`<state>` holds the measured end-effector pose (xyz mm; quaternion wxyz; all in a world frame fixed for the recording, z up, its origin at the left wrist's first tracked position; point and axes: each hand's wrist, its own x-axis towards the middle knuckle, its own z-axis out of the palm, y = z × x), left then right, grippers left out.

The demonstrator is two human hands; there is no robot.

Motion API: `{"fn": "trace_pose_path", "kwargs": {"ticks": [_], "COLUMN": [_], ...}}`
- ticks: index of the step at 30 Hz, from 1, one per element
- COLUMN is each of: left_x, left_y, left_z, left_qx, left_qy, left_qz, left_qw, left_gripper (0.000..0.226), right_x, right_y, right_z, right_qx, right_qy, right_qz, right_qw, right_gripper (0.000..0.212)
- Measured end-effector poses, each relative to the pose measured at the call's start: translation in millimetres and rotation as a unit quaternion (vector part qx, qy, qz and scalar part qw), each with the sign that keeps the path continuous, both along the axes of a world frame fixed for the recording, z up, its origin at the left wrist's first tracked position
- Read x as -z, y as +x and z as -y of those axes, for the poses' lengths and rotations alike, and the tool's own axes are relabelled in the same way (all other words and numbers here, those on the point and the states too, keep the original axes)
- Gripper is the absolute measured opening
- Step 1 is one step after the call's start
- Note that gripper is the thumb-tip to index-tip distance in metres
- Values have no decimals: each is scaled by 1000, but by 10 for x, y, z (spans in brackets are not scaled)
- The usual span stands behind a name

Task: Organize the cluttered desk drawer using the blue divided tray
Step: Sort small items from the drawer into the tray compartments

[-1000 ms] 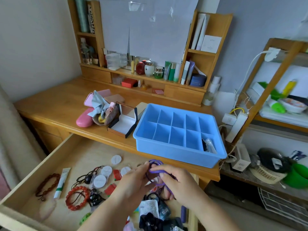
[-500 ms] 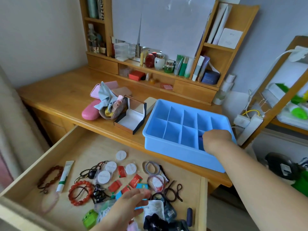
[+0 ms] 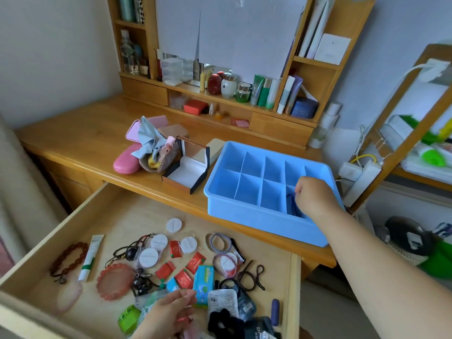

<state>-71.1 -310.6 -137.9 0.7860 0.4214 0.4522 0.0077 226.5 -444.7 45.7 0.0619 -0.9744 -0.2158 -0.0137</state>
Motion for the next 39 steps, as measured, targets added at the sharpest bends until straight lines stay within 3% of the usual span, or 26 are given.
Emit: {"fn": "trace_pose_path", "kwargs": {"ticks": [4, 6, 10, 12, 14, 17, 20, 24, 30, 33, 36, 39], "left_x": [-27, -35, -40, -44, -49, -50, -61, -63, -159, -231, -256, -249], "left_y": [-21, -30, -30, -20, -11, -2, 5, 7, -16, -124, -238, -310], "left_z": [-29, -37, -36, -28, -18, -1, 4, 9, 82, 56, -49, -158], "left_qx": [-22, -24, -19, -13, -10, -11, -19, -26, 7, 57, 80, 84], "left_qy": [-5, -8, -9, -9, -9, -4, -7, -2, 68, 129, 208, 269], "left_qz": [4, 7, -1, 1, 4, 4, 9, 15, 8, -4, -30, -54], "left_qw": [1000, 1000, 1000, 1000, 1000, 1000, 1000, 1000, 998, 990, 974, 958], "left_gripper": [10, 12, 13, 12, 12, 11, 11, 11, 13, 15, 19, 23], "right_x": [84, 150, 152, 168, 216, 258, 263, 143, 92, 79, 166, 289], "right_y": [14, -3, -40, -66, -79, -214, -356, -300, -242, -235, -345, -509], "right_z": [-164, -201, 28, 237, 431, 671, 780, 650, 323, 328, 419, 427], "right_qx": [51, 31, -57, -102, -142, -172, -233, -227, -187, -179, -174, -186], "right_qy": [66, 57, -33, -100, -99, -4, 30, -54, -128, -146, -67, 52], "right_qz": [-45, -61, -71, -72, -59, 13, 106, 51, -96, -60, 78, 75], "right_qw": [995, 996, 995, 987, 983, 985, 966, 971, 969, 971, 979, 978], "right_gripper": [14, 29, 69, 81, 85, 71, 67, 77, 51, 54, 57, 50]}}
